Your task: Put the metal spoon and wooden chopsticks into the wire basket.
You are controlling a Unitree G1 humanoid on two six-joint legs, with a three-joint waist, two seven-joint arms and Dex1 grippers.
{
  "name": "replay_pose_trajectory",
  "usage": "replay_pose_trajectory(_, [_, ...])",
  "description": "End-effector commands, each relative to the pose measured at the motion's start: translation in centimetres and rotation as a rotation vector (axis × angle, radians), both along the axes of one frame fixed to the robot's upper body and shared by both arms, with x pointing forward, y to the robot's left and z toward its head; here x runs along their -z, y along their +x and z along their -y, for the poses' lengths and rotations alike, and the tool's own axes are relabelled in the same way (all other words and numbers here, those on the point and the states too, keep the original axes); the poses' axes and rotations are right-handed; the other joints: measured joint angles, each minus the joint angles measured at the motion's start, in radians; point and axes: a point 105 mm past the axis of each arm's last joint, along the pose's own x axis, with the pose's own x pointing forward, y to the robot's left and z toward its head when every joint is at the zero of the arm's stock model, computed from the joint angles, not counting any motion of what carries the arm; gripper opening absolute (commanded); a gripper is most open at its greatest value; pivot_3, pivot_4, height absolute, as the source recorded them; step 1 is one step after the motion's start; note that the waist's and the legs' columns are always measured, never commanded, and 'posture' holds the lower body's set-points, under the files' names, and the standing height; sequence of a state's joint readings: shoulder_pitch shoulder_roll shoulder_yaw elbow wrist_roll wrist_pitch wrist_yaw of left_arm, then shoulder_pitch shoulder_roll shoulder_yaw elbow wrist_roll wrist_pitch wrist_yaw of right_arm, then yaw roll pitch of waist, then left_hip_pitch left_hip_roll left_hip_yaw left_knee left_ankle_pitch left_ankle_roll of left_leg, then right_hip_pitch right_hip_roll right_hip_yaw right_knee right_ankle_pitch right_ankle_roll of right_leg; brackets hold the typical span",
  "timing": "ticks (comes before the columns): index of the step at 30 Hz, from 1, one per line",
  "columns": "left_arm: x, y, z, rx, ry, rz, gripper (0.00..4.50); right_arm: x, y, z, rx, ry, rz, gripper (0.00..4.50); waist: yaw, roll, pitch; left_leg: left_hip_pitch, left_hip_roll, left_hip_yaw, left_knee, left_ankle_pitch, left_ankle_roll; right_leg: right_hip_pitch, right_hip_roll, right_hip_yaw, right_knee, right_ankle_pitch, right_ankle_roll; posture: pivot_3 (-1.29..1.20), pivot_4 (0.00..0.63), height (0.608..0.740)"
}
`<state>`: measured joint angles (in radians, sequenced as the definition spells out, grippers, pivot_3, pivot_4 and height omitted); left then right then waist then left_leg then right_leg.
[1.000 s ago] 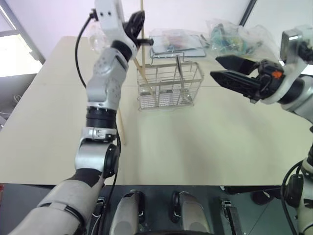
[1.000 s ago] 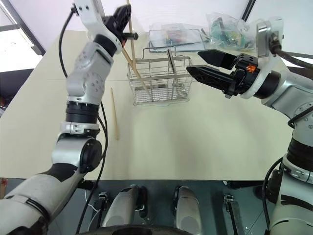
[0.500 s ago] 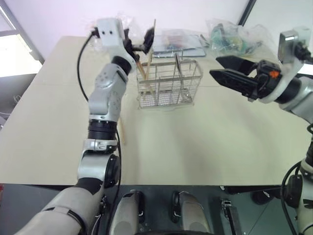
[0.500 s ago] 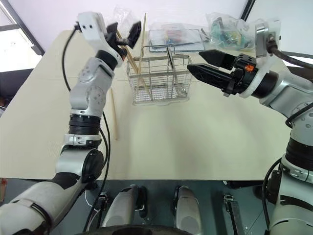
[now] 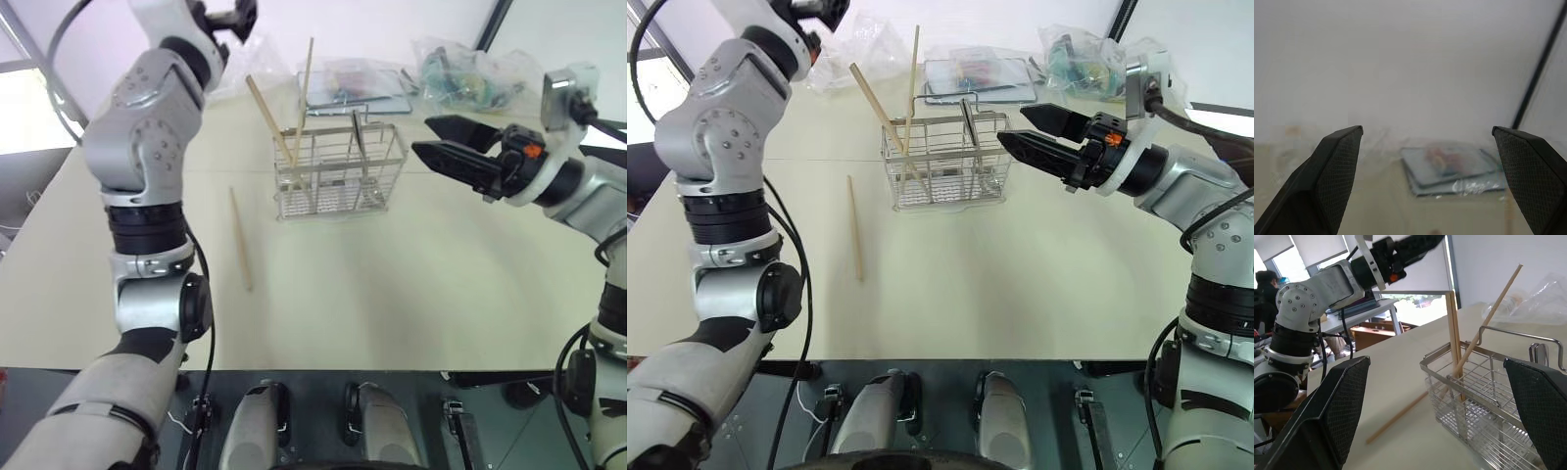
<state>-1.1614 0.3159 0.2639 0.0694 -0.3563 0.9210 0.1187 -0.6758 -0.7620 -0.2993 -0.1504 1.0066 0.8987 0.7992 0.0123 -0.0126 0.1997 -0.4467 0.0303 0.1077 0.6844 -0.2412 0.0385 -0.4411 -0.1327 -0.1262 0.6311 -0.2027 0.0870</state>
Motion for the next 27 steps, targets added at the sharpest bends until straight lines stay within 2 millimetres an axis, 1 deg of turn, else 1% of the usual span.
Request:
replay_pose_trajectory(1, [2.8,-0.3,-2.9,-0.135,-0.026,-0.235,4.44,-0.8,-0.4,0.0,-0.010,0.012,0.050,4.50,0.001,0.000,0.000,0.000,0.000,0.000,0.000,0.000,0.000,0.000,0.000,0.000,0.000,0.000,0.000,0.00,0.150,0.704])
replay_pose_trajectory(3, [4.9,-0.3,-3.1,-0.145,-0.037,-0.334,4.44,-0.8,-0.4,0.0,-0.011,0.014,0.050,4.50,0.002,0.000,0.000,0.000,0.000,0.000,0.000,0.000,0.000,0.000,0.000,0.000,0.000,0.000,0.000,0.00,0.150,0.704])
replay_pose_trajectory(5, [6.1,-0.2,-2.9,-0.141,-0.029,-0.384,4.44,-0.8,-0.3,0.0,-0.012,0.018,0.050,4.50,0.003,0.000,0.000,0.000,0.000,0.000,0.000,0.001,-0.001,0.000,0.000,0.000,0.000,0.000,0.000,0.00,0.150,0.704])
replay_pose_trajectory(10, [12.4,0.4,-1.8,-0.107,-0.097,-0.632,4.44,-0.4,-0.3,-0.4,-0.025,0.002,0.050,4.50,0.001,0.000,0.000,0.000,-0.001,0.000,0.000,0.003,-0.006,0.001,0.000,0.000,0.000,0.000,0.000,0.00,0.150,0.704])
replay_pose_trajectory(12, [14.3,0.4,-1.4,-0.098,-0.096,-0.703,4.44,-0.1,-0.5,-0.6,-0.034,-0.012,0.051,4.50,0.000,0.000,0.000,0.000,0.000,0.000,0.000,0.003,-0.006,0.000,0.000,0.000,0.000,0.000,0.000,0.00,0.150,0.704])
replay_pose_trajectory(14, [15.8,0.6,-0.9,-0.093,-0.069,-0.744,4.44,0.3,-1.3,-0.8,-0.073,-0.043,0.058,4.50,0.000,0.000,0.000,0.000,0.000,0.000,0.000,0.003,-0.006,-0.001,0.000,0.000,0.000,0.000,0.000,0.00,0.150,0.704])
replay_pose_trajectory(16, [16.9,0.7,-0.6,-0.095,-0.051,-0.779,4.44,0.5,-1.8,-0.9,-0.095,-0.066,0.065,4.50,0.001,0.000,0.000,-0.001,0.000,0.000,0.000,0.004,-0.006,-0.001,0.000,0.000,0.000,0.000,0.000,0.00,0.150,0.704])
replay_pose_trajectory(20, [18.4,1.0,-0.4,-0.108,-0.029,-0.822,4.44,-0.1,-1.9,-0.7,-0.082,-0.051,0.072,4.50,0.002,-0.001,0.000,0.000,0.000,0.000,0.000,0.003,-0.006,-0.001,0.000,0.000,0.000,0.000,0.000,0.00,0.150,0.704])
replay_pose_trajectory(21, [18.8,1.0,-0.1,-0.095,-0.013,-0.835,4.44,-0.1,-1.8,-0.7,-0.077,-0.050,0.074,4.50,0.002,-0.001,0.000,0.000,0.000,0.000,0.000,0.003,-0.006,-0.001,0.000,0.000,0.000,0.000,0.000,0.00,0.150,0.704])
replay_pose_trajectory(27, [20.5,1.4,1.1,-0.045,0.037,-0.874,4.44,-0.2,-1.9,-0.7,-0.064,-0.044,0.077,4.50,0.003,0.000,0.000,0.000,0.000,0.000,0.000,0.003,-0.006,-0.001,-0.001,0.000,0.000,0.000,0.000,0.00,0.150,0.704])
